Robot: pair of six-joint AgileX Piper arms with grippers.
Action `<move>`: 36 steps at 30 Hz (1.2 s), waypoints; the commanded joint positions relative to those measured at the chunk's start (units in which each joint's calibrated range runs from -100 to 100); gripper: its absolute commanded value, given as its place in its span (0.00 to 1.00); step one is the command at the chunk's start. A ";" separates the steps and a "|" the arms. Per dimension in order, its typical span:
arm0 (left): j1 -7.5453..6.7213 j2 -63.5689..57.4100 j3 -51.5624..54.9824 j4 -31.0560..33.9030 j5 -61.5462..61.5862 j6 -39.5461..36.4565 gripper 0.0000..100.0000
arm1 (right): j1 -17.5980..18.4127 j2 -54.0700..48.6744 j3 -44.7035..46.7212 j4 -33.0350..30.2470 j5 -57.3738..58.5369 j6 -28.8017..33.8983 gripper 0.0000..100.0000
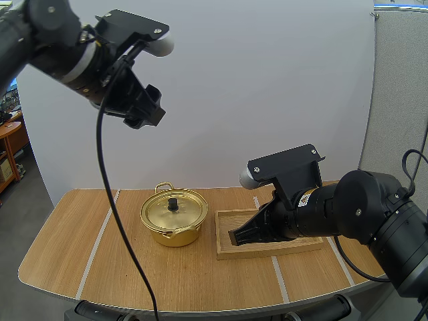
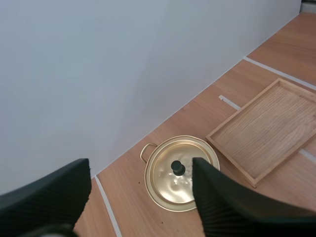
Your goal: Open the pot, put the grape inside, and close it
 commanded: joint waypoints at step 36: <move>1.01 -29.57 32.88 -11.74 -9.03 -8.29 0.00 | -0.21 -2.21 -0.09 1.77 -5.27 -0.25 0.00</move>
